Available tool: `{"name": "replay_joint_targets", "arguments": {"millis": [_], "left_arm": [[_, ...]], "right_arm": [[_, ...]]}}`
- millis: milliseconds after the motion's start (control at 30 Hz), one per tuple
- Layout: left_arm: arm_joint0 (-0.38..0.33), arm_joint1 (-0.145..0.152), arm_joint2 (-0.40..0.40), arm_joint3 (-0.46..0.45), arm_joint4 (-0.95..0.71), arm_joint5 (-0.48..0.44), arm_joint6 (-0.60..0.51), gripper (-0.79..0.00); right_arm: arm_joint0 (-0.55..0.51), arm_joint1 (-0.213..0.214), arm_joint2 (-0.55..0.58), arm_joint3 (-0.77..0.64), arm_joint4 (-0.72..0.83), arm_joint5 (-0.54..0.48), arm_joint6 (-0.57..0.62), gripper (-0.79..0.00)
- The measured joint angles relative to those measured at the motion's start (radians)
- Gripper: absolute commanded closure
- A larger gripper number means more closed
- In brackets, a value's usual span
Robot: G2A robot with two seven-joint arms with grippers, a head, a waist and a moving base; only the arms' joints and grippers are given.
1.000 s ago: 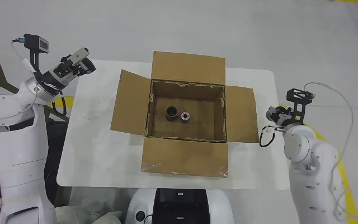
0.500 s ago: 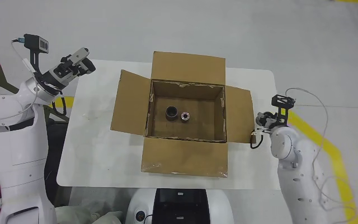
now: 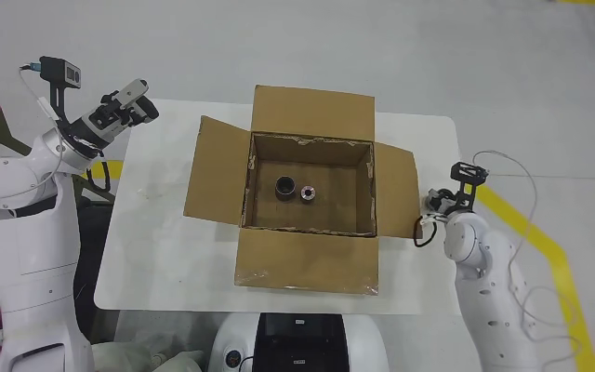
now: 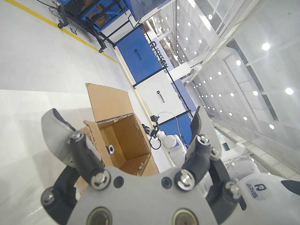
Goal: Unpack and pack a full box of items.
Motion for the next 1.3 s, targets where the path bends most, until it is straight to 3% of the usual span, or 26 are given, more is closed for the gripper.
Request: {"name": "replay_joint_targets", "arguments": {"millis": [67,267,400,533,600,833,1300], "left_arm": [[0.0,0.0,0.0,0.0,0.0,0.0,0.0,-0.785],[0.0,0.0,0.0,0.0,0.0,0.0,0.0,-0.785],[0.0,0.0,0.0,0.0,0.0,0.0,0.0,-0.785],[0.0,0.0,0.0,0.0,0.0,0.0,0.0,-0.785],[0.0,0.0,0.0,0.0,0.0,0.0,0.0,-0.785],[0.0,0.0,0.0,0.0,0.0,0.0,0.0,-0.785],[0.0,0.0,0.0,0.0,0.0,0.0,0.0,-0.785]], "right_arm": [[0.004,-0.001,-0.002,0.012,0.003,-0.004,-0.004,-0.015],[0.008,-0.001,0.002,0.031,0.015,-0.014,-0.011,-0.323],[0.01,-0.001,0.006,0.038,0.021,-0.017,-0.012,-0.376],[0.009,-0.001,0.01,0.039,0.028,-0.019,-0.018,-0.591],[0.004,-0.001,0.013,0.026,0.028,-0.019,-0.022,-0.65],[-0.011,0.003,0.029,-0.042,-0.001,-0.011,-0.032,-0.72],[0.048,0.012,0.01,-0.164,-0.211,-0.058,-0.008,-0.708]]}}
